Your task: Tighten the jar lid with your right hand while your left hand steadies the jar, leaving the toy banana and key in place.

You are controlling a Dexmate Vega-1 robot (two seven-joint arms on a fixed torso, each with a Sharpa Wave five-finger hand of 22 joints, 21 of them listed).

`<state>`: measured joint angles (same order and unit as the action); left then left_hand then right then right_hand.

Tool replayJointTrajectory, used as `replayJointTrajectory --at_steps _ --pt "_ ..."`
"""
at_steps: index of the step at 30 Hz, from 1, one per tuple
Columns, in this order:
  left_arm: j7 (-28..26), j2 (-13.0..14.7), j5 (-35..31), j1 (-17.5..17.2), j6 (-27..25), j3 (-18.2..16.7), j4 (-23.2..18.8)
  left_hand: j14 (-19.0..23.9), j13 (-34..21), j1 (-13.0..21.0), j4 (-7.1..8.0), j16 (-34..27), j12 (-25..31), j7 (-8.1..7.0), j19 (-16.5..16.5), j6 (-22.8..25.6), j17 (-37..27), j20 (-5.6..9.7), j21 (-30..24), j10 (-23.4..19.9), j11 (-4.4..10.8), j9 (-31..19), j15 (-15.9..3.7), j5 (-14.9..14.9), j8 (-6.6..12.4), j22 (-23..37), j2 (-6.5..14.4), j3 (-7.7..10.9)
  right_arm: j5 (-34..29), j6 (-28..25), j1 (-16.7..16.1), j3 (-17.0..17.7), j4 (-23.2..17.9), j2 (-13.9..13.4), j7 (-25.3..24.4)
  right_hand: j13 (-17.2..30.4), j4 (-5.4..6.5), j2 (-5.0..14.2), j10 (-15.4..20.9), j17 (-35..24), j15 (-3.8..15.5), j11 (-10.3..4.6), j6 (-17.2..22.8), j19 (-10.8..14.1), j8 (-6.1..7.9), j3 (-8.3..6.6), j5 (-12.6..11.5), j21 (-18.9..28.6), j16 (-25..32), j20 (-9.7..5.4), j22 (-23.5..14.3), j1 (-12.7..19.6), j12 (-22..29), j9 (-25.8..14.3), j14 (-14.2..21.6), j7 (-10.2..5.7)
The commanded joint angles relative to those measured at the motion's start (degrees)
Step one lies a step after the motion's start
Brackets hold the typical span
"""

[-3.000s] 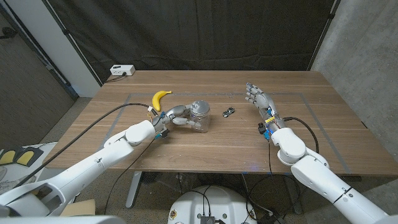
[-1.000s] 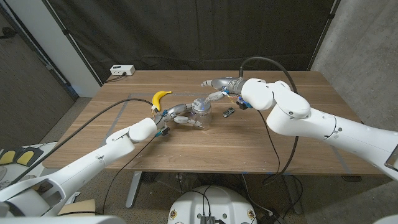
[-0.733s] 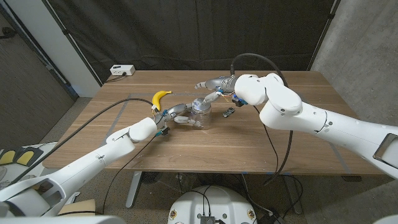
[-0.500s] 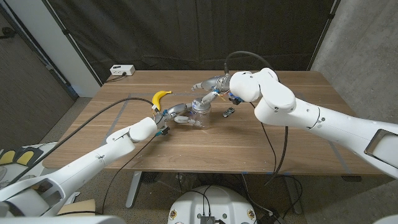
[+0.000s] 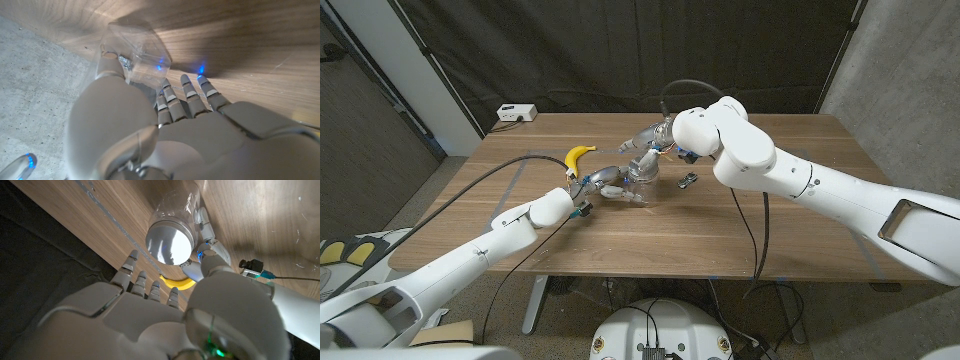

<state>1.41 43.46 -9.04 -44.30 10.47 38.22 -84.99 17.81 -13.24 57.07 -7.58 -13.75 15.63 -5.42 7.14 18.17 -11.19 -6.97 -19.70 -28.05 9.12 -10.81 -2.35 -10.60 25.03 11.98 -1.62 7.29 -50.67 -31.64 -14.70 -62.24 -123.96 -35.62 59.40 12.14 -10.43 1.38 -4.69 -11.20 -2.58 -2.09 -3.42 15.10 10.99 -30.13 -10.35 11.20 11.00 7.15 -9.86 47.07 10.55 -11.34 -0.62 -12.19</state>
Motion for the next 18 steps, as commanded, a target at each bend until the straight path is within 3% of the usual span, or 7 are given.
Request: replayJointTrajectory --at_steps 1,8,18 --pt "0.0 0.2 -0.4 -0.1 -0.9 0.1 -0.8 -0.4 -0.1 4.1 0.24 0.1 0.4 -6.39 -0.3 13.5 0.1 0.07 0.2 -3.6 2.91 -0.2 -7.39 -0.2 0.16 0.1 4.7 0.73 -3.2 7.2 1.9 0.6 7.4 5.5 6.7 0.2 -0.14 -0.17 -1.1 -0.1 0.01 0.02 -1.0 -0.2 0.13 -0.34 -0.2 -0.1 -0.1 -0.04 -0.2 1.0 0.2 -0.3 -0.5 -0.39" --pt "-0.3 0.4 -0.3 -0.5 -1.1 -0.1 -1.2 -0.4 -0.2 4.1 0.20 0.2 0.3 -6.39 -0.3 13.8 0.1 0.09 0.2 -3.6 2.93 -0.2 -7.48 -0.2 0.09 0.1 4.7 0.71 -2.4 8.2 2.7 1.4 12.1 7.4 8.1 0.2 0.10 -0.40 -1.3 -0.1 -0.09 0.13 -1.7 0.0 0.03 -0.12 -0.1 0.0 0.0 -0.03 -0.2 1.3 0.3 -0.4 -0.6 -0.37" --pt "-0.3 0.1 -0.1 -0.1 -1.1 -0.1 -0.6 -0.4 -0.2 4.0 0.19 0.2 0.1 -6.34 -0.4 13.9 0.1 0.18 0.2 -3.7 2.92 -0.2 -7.48 -0.2 -0.06 0.1 4.8 0.68 -2.3 8.7 3.3 1.0 13.8 7.8 10.0 0.3 0.31 -0.87 -0.1 -0.2 0.44 -0.05 -0.6 1.3 0.84 0.32 -0.2 0.5 0.5 -0.49 -0.2 2.1 1.1 -0.5 0.3 -0.32"
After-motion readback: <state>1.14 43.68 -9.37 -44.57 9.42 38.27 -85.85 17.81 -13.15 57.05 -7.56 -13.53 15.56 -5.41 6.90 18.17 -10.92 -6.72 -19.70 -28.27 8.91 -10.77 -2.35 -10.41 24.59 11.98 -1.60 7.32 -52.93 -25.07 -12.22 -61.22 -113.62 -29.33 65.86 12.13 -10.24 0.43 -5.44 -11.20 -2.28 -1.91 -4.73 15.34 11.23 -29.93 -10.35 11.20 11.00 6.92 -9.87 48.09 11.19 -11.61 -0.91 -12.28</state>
